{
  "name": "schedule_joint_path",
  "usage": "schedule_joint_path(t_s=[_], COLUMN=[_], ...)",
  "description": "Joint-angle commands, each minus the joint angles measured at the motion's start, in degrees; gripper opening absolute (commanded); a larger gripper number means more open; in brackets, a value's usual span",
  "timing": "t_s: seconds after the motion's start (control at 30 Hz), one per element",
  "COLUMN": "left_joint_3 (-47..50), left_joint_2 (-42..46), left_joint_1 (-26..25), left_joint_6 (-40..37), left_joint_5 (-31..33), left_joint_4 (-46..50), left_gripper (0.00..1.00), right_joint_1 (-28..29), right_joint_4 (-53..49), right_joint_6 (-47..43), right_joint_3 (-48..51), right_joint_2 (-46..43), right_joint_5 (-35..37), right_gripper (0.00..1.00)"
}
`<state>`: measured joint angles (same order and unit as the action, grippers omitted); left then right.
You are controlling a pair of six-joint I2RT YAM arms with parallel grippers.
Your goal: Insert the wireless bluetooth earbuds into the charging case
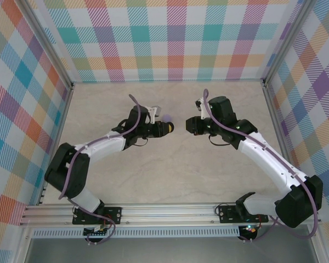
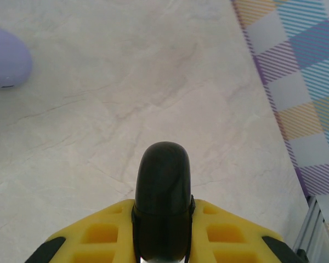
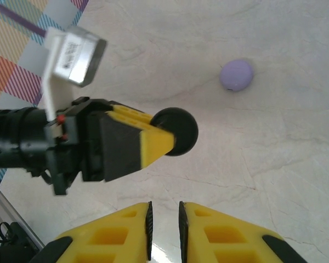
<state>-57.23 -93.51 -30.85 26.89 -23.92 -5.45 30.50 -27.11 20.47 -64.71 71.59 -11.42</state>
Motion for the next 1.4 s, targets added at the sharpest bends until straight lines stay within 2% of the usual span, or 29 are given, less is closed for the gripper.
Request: schedule_joint_path(t_s=[0.0,0.37,0.93,1.03,1.37], left_joint_3=[-4.22,-10.06,-14.11,-14.04,-13.43], left_joint_2=[-4.72,-15.20,-22.09,-22.56,-19.76], left_joint_1=[1.27,2.92,4.24,4.26,4.23], left_joint_6=[3.54,3.95,3.47,3.30,0.18], left_joint_5=[-0.94,0.46,0.97,1.31,4.68], left_joint_4=[5.85,6.84,9.57,9.94,12.60], left_gripper=[0.12,0.12,0.14,0.21,0.66], right_joint_1=[0.31,0.27,0.26,0.26,0.26], right_joint_4=[-1.09,-1.51,-1.95,-1.89,-2.40], right_joint_6=[-0.61,-0.80,-0.61,-0.65,-0.77], right_joint_3=[-0.09,0.61,0.90,0.99,1.23], right_joint_2=[-1.89,-2.64,-2.69,-2.68,-2.60], right_joint_5=[1.17,1.35,1.40,1.40,3.18], right_gripper=[0.24,0.24,0.24,0.25,0.27])
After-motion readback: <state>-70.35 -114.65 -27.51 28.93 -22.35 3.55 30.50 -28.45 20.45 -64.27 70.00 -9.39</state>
